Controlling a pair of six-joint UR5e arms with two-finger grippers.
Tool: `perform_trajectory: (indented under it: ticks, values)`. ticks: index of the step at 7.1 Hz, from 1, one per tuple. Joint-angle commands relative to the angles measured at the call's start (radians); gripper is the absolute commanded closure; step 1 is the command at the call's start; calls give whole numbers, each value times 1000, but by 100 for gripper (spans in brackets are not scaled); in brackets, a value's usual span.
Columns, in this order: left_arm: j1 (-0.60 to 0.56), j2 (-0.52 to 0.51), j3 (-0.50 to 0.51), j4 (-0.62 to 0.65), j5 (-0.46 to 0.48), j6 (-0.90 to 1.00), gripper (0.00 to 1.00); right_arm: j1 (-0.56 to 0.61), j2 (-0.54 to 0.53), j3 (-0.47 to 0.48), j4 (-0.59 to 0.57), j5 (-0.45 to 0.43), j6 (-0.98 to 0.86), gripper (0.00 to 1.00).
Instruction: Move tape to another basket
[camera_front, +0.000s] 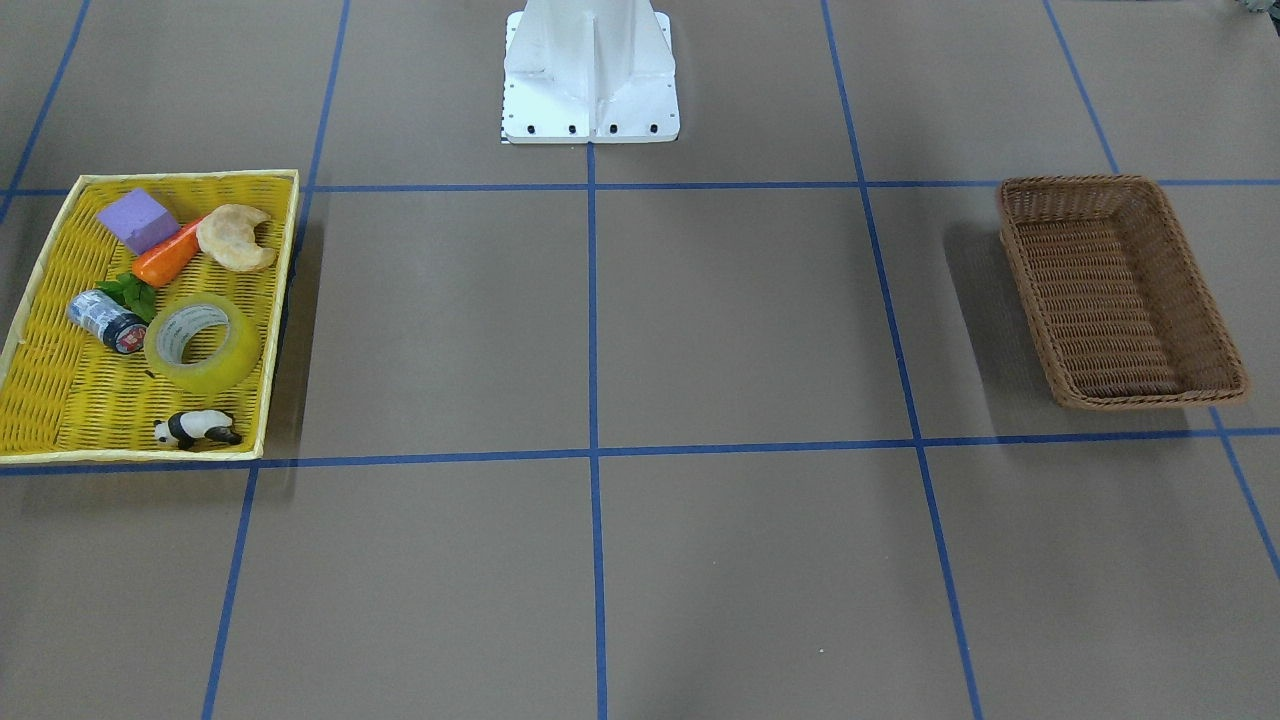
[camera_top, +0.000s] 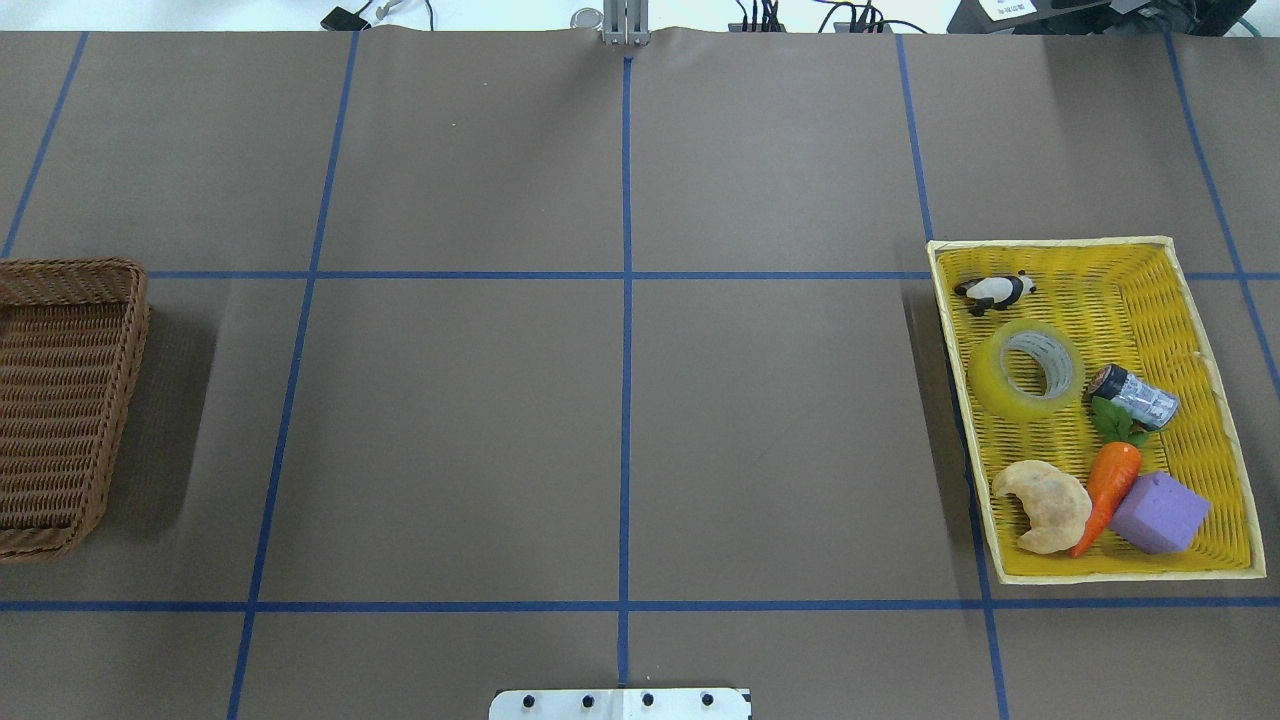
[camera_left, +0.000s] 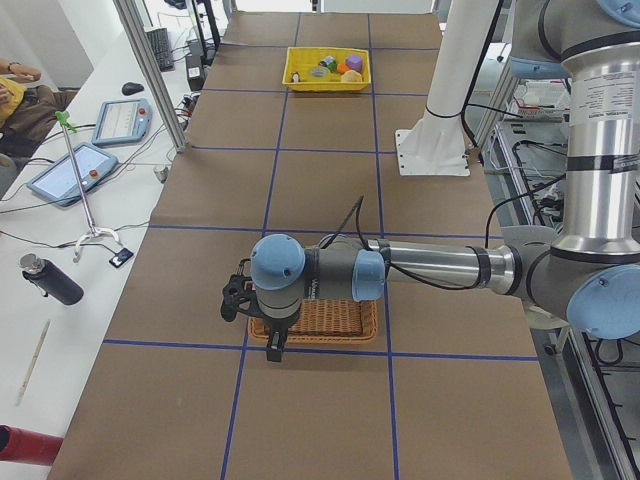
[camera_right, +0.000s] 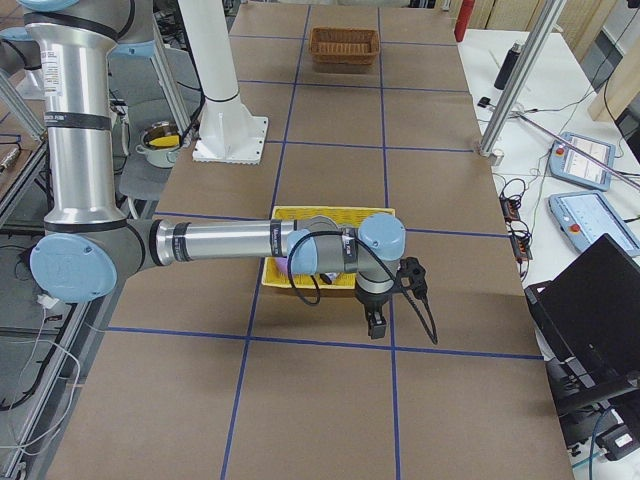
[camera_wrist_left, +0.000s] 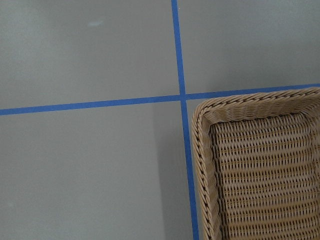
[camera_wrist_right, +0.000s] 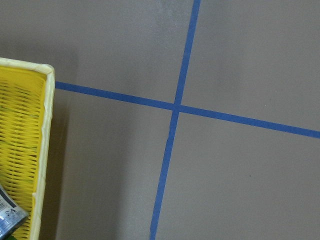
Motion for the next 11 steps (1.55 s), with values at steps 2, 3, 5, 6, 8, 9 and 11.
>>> perform_trajectory:
  ticks: [2, 3, 5, 6, 8, 9, 11]
  values:
    - [0, -6, -5, -74, -1, 3, 1, -27, 16, -1, 260, 5, 26, 0]
    - [0, 7, -1, -147, -2, 1, 1, -120, 55, -3, 286, 13, 32, 0]
    - [0, -5, 6, -195, 7, 1, 1, -242, 106, 6, 314, 13, 32, 0]
    - [0, -16, 12, -238, 11, -5, 1, -282, 106, 28, 320, 16, 33, 0]
    - [0, -10, 21, -241, 1, 1, 1, -366, 105, 30, 320, 10, 44, 0]
    - [0, -9, 22, -241, 1, 1, 1, -418, 105, 30, 320, 3, 102, 0]
    - [0, -11, 22, -241, 1, -1, 1, -480, 89, 30, 320, -33, 176, 1]
